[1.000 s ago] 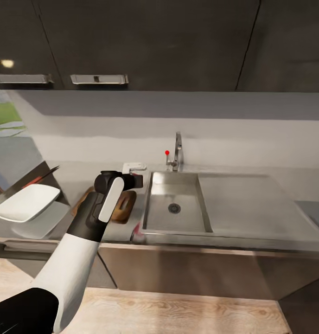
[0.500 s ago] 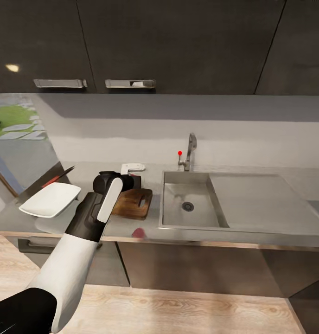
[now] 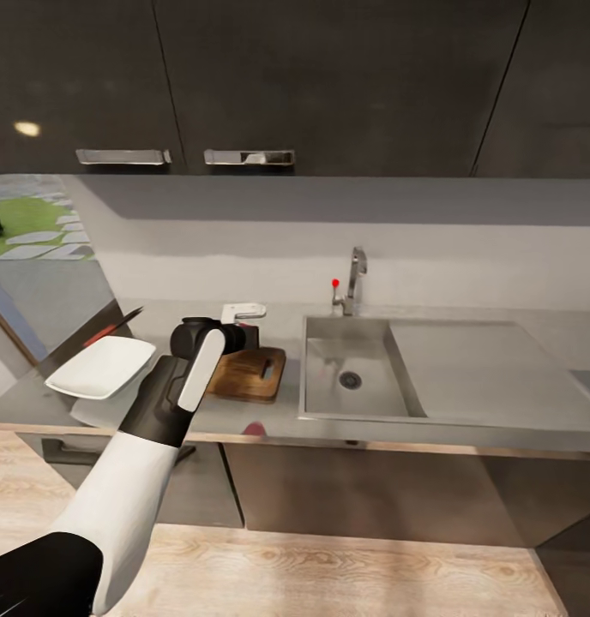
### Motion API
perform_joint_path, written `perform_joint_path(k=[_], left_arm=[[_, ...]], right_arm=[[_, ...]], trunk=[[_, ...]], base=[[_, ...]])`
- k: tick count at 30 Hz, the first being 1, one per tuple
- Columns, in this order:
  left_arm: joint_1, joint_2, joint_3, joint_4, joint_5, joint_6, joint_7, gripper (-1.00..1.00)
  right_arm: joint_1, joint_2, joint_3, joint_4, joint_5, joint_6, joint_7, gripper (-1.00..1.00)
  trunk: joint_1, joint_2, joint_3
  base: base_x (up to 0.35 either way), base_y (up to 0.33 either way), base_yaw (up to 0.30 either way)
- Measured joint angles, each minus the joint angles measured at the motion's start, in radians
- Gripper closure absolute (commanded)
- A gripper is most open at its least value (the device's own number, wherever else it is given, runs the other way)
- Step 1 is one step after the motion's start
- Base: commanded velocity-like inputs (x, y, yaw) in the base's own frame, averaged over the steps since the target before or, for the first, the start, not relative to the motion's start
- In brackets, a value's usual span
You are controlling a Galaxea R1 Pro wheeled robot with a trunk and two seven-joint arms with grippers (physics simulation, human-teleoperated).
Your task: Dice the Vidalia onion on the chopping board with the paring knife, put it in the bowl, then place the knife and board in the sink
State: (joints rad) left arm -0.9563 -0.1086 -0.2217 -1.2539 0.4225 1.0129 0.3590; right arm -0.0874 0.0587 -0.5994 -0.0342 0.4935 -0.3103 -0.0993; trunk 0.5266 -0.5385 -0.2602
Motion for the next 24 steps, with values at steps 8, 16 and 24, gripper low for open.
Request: perform_joint_path(k=[8, 16, 24], left_arm=[[0.001, 0.005, 0.000, 0.074, 0.000, -0.005, 0.000, 1.00], [0.001, 0.011, 0.000, 0.125, -0.003, -0.007, 0.000, 1.00], [0.001, 0.023, 0.003, 0.113, -0.005, -0.008, 0.001, 1.00]], right_arm=[[0.000, -0.013, 0.001, -0.055, 0.000, -0.010, 0.007, -1.00], [0.001, -0.006, 0.007, -0.108, 0.004, -0.026, 0.011, -1.00], [0.001, -0.007, 0.007, -0.124, 0.004, -0.028, 0.012, -1.00]], trunk=[[0.000, 0.000, 0.000], [0.000, 0.000, 0.000], [0.000, 0.000, 0.000]], base=[[-0.020, -0.008, 0.000], [0.000, 0.000, 0.000], [0.000, 0.000, 0.000]])
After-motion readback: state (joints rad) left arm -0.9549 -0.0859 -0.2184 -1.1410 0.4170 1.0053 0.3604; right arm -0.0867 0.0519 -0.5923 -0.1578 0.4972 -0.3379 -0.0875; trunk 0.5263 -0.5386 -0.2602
